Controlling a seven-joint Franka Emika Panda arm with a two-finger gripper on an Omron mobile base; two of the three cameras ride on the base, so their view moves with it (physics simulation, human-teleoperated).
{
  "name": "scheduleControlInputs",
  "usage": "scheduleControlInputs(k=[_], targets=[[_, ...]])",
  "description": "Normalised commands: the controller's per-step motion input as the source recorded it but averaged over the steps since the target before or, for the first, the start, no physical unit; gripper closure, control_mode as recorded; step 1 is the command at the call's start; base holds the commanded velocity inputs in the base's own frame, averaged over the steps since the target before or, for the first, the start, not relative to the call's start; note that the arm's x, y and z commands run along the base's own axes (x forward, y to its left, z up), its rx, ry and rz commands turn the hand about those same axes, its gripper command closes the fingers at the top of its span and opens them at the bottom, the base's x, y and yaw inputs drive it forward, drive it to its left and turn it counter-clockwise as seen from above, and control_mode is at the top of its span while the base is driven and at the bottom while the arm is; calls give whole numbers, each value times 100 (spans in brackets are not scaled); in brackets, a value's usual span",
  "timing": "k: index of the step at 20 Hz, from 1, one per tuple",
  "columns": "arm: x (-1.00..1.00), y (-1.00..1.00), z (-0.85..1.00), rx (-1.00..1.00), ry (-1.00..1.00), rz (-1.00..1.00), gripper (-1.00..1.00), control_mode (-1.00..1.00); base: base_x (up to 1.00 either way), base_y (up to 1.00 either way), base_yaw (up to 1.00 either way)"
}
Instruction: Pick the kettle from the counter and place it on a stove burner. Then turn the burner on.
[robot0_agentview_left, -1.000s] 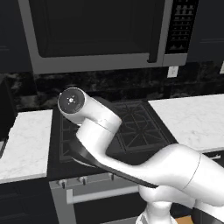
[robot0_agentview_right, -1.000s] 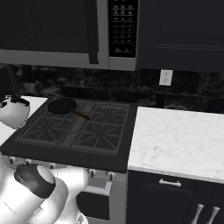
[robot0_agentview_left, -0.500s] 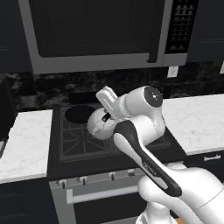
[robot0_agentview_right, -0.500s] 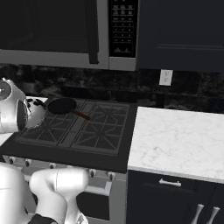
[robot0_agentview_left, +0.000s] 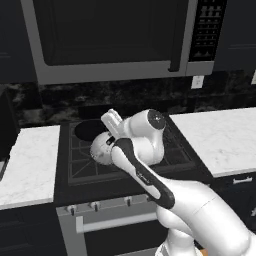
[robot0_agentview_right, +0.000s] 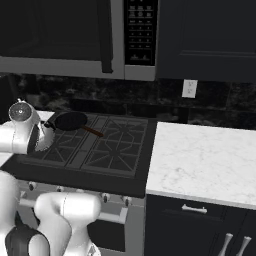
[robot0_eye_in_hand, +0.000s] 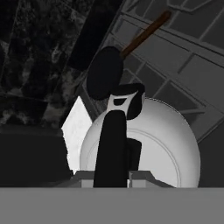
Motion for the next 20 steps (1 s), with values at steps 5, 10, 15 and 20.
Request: scheduleControlInputs(k=[5,10,15,20], targets=[[77,35,-2,-24,50,-3,100,-100,0,0,0],[23,0,-21,-7,10,0,100,-100,0,0,0],[28,3,-52,-13,3,0,100,-100,0,0,0],[21,2,-52,-5,4,0,100,-100,0,0,0]])
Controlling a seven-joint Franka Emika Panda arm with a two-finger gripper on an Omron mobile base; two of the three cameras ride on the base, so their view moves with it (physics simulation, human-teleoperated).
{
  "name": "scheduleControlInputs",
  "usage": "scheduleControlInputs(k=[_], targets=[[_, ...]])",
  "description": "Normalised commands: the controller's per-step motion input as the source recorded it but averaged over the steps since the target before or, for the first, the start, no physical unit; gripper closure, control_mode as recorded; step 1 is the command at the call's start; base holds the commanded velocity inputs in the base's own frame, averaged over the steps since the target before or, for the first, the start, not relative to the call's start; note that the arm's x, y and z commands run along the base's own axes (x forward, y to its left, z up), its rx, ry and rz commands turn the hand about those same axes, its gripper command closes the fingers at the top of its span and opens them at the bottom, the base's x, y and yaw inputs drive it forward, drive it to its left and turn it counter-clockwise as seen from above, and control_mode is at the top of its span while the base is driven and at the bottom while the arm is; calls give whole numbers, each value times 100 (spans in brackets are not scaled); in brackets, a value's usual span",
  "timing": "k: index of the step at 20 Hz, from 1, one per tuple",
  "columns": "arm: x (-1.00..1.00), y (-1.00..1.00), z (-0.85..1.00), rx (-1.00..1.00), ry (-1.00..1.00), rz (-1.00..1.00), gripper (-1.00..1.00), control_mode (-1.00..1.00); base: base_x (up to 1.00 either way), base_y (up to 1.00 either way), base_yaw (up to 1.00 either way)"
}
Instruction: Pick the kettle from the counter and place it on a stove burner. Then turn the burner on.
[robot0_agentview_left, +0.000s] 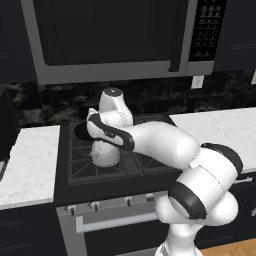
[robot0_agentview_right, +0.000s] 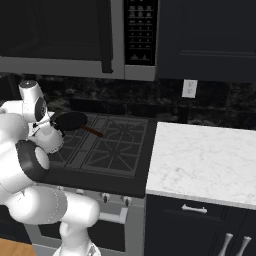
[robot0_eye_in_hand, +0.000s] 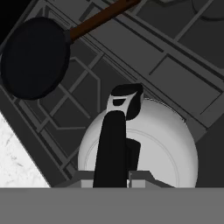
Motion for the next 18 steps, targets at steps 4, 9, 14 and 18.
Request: scheduleControlInputs(k=[4,9,14,18], targets=[[35,12,-49,0,0,0,100,-100,0,0,0],[50,35,-32,0,0,0,100,-100,0,0,0],[51,40,-13,0,0,-3,100,-100,0,0,0],[47,34,-11,0,0,-2,100,-100,0,0,0]])
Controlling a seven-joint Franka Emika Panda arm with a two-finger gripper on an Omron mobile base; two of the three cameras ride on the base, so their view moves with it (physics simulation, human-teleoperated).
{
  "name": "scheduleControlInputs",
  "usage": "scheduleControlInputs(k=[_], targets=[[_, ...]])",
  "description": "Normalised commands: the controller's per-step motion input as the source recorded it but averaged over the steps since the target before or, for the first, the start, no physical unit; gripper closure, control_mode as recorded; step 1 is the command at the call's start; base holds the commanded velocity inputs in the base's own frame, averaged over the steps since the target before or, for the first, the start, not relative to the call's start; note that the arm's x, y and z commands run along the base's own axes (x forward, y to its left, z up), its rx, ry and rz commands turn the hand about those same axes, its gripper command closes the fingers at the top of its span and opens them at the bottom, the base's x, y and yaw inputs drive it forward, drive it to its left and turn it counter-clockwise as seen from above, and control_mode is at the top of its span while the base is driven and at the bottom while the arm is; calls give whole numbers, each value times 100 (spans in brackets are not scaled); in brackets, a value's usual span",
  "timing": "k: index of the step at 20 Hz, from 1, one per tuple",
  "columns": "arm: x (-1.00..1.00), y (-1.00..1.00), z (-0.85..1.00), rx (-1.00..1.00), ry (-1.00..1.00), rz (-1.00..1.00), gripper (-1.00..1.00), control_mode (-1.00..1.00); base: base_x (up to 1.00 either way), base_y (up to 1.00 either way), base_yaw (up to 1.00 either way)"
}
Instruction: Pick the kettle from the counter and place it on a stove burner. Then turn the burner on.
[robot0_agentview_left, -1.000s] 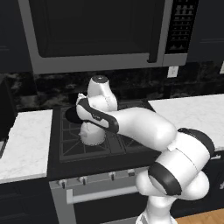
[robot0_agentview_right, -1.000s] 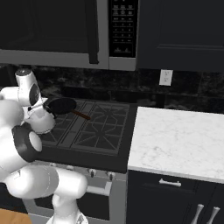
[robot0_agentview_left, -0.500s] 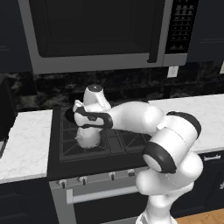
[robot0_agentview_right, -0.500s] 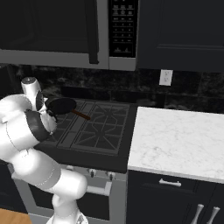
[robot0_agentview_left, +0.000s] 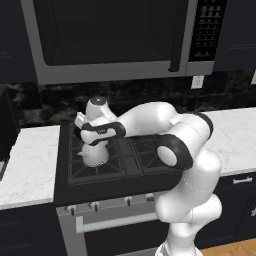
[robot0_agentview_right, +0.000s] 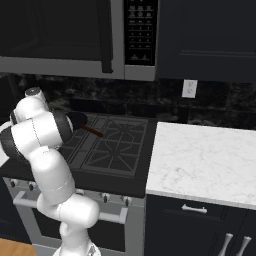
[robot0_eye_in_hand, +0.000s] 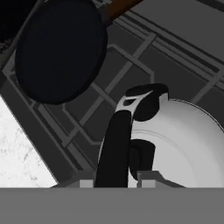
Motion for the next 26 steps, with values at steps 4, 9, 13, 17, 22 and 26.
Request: scheduleControlInputs(k=[4,9,13,17,22,26], targets=[[50,30,-8,0,0,-3,100,-100,0,0,0],[5,6,-35,2,-1,-1,100,-100,0,0,0],[-16,-12,-20,6,0,0,100,-100,0,0,0],[-28,-47,-34,15,-6,0,100,-100,0,0,0],[-10,-22,-7,10,-5,0,100,-100,0,0,0],[0,0,-1,0,-7,0,100,-100,0,0,0]])
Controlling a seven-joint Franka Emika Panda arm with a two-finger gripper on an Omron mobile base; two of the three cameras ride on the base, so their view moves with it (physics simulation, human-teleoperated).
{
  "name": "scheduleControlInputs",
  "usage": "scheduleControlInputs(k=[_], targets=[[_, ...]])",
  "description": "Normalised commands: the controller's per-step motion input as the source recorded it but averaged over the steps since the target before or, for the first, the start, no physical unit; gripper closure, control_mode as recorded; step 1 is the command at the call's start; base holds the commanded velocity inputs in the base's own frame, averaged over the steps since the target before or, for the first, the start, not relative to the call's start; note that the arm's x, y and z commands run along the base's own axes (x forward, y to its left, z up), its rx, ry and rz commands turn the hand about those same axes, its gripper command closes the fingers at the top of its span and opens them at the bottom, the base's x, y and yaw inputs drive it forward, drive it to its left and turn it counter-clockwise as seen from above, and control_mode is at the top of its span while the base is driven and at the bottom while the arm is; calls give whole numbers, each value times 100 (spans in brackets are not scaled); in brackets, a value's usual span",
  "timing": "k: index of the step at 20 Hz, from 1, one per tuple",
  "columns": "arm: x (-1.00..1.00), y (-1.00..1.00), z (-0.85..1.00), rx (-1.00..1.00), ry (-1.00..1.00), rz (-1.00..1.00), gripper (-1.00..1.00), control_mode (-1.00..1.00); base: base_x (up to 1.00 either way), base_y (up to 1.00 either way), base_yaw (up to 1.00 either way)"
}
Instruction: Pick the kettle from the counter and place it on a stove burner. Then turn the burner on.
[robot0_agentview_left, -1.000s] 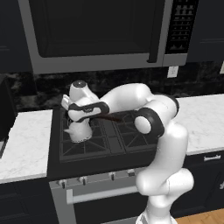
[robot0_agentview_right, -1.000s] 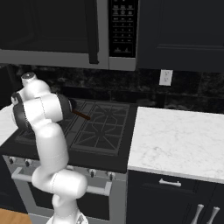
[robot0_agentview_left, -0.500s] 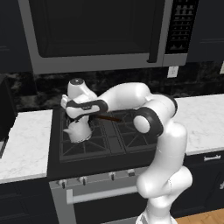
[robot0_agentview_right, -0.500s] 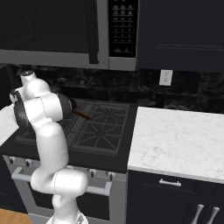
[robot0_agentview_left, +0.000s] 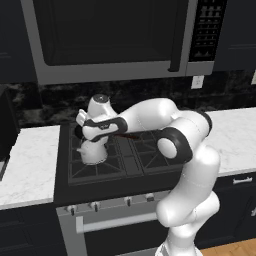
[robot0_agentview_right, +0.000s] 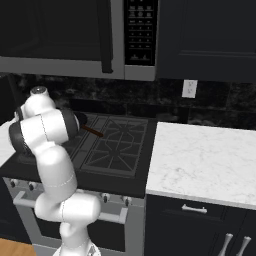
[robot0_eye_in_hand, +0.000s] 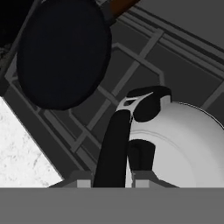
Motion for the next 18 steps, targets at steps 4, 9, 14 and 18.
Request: scheduleControlInputs(k=[4,9,14,18], targets=[[0,0,-7,-1,-12,0,100,-100,0,0,0],[0,0,-1,0,-2,0,-100,-100,0,0,0],[-5,-1,0,0,0,0,-100,-100,0,0,0],[-33,-10,1,0,-2,0,-100,-100,0,0,0]])
